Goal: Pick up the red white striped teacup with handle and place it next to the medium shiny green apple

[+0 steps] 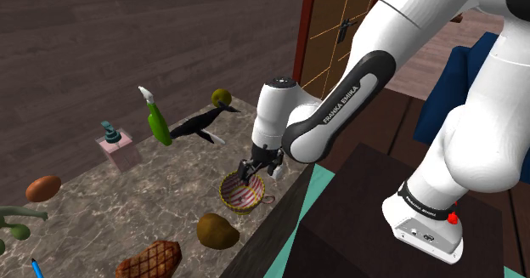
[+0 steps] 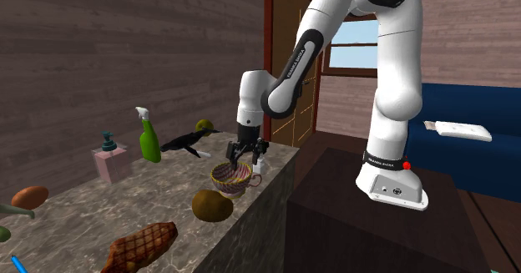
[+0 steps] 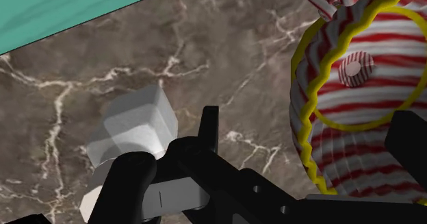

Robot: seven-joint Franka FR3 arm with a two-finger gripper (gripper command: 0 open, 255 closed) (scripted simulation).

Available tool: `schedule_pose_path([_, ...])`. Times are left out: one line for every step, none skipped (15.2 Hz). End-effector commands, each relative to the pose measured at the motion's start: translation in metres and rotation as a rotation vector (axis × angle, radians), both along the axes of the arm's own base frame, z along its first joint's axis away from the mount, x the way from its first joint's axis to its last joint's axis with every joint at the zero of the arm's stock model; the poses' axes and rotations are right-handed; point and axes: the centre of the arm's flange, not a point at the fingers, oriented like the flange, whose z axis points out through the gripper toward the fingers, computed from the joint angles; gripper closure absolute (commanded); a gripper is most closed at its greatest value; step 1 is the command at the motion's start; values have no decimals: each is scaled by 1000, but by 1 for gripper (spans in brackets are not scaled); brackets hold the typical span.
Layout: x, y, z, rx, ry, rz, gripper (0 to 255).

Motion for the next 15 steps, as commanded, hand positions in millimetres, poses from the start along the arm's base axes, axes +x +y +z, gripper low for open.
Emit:
schedule_pose_path([0,0,-1,0,0,0,0])
schedule_pose_path([0,0,-1,0,0,0,0])
schedule_pose_path([0,0,-1,0,0,0,0])
schedule_pose_path([0,0,0,0,0,0,0])
schedule_pose_path([0,0,0,0,0,0,0])
schedule_pose_path([0,0,0,0,0,0,255])
schedule_pose_path([0,0,0,0,0,0,255])
schedule_pose_path([0,0,0,0,0,0,255])
schedule_pose_path([0,0,0,0,0,0,255])
schedule_pose_path([0,0,0,0,0,0,255])
schedule_pose_path([0,0,0,0,0,0,255])
schedule_pose_path([0,0,0,0,0,0,255])
schedule_pose_path([0,0,0,0,0,0,255])
schedule_pose_path([0,0,0,0,0,0,255])
schedule_pose_path([0,0,-1,0,0,0,255])
